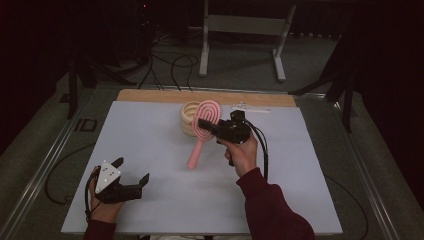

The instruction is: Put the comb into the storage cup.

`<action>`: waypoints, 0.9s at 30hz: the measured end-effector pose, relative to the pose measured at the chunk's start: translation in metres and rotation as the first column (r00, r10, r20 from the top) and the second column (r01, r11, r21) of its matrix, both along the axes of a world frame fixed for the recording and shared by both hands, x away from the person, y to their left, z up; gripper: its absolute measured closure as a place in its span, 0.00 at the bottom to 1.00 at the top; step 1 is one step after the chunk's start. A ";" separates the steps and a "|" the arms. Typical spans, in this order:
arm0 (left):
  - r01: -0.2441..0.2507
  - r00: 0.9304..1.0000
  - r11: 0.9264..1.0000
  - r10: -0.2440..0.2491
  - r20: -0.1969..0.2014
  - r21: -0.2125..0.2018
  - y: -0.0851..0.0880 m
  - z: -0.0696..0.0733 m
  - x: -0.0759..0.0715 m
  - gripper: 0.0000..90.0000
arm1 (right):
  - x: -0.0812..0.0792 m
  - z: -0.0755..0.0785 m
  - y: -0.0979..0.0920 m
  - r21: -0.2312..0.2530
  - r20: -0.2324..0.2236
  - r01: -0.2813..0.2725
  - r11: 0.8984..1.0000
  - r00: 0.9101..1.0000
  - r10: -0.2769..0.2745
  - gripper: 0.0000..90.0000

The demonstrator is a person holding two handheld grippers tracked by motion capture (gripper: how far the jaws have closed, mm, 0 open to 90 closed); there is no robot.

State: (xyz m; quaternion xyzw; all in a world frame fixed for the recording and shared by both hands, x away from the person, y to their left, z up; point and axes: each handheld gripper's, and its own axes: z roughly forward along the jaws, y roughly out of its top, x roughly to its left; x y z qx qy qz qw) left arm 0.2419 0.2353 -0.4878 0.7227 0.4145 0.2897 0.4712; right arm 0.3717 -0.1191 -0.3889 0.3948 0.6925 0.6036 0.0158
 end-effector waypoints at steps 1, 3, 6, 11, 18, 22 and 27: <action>0.000 1.000 1.000 0.000 -0.001 0.000 0.000 0.000 0.000 0.00 | 0.001 0.000 0.000 -0.001 0.004 0.001 1.000 1.000 -0.001 0.71; 0.001 1.000 1.000 -0.001 -0.002 -0.002 0.000 0.000 0.000 0.00 | 0.001 0.002 0.001 -0.003 0.003 -0.001 1.000 1.000 0.001 0.71; 0.000 1.000 1.000 0.000 -0.002 -0.003 0.000 0.000 0.000 0.00 | 0.003 0.004 0.002 -0.002 0.007 0.001 1.000 1.000 -0.001 0.71; 0.000 1.000 1.000 0.000 -0.005 -0.005 0.000 0.000 0.000 0.00 | 0.007 0.006 0.003 -0.010 0.012 0.003 1.000 1.000 -0.003 0.71; -0.001 1.000 1.000 0.001 -0.008 -0.008 0.000 -0.001 0.001 0.00 | 0.012 0.008 0.004 -0.013 0.016 0.007 1.000 1.000 -0.007 0.71; -0.001 1.000 1.000 0.000 -0.010 -0.006 -0.001 -0.001 0.001 0.00 | 0.015 0.009 0.004 -0.007 0.016 0.013 1.000 1.000 -0.013 0.71; -0.001 1.000 1.000 0.001 -0.010 -0.003 -0.001 -0.001 0.001 0.00 | 0.018 0.012 0.003 -0.009 0.024 0.017 1.000 1.000 -0.017 0.71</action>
